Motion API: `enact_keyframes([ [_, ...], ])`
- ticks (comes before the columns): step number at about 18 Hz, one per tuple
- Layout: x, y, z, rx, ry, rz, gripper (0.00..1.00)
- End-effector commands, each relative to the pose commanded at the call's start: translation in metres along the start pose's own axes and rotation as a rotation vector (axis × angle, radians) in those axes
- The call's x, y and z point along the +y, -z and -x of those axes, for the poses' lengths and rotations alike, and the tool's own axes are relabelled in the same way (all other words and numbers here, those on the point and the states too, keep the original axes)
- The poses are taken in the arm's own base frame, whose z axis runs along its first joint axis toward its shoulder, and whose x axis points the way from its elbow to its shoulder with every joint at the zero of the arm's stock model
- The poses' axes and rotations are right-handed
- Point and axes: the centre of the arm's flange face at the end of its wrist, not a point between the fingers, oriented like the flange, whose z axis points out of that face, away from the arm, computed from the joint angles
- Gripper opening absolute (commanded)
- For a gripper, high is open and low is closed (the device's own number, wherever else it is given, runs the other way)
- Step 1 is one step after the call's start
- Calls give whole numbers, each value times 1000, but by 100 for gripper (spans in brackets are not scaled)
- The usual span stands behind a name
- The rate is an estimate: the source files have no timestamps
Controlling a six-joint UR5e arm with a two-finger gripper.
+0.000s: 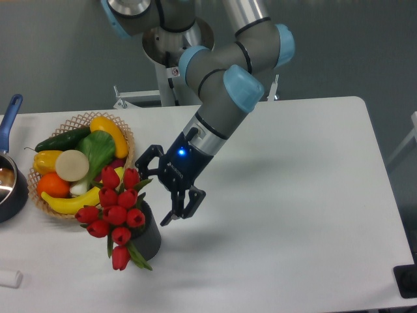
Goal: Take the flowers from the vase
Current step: 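Move the open gripper toward the red tulip stems above the black vase, then lower the gripper around the tulip stems at the vase rim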
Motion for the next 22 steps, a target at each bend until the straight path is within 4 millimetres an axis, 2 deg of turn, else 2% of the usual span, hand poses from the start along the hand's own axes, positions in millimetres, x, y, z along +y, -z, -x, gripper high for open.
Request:
enact_keyframes([
  [5, 5, -16, -1, 25, 7, 8, 100],
  [13, 20, -18, -9, 35, -22, 18, 100],
  [22, 12, -28, -20, 57, -31, 14, 100],
])
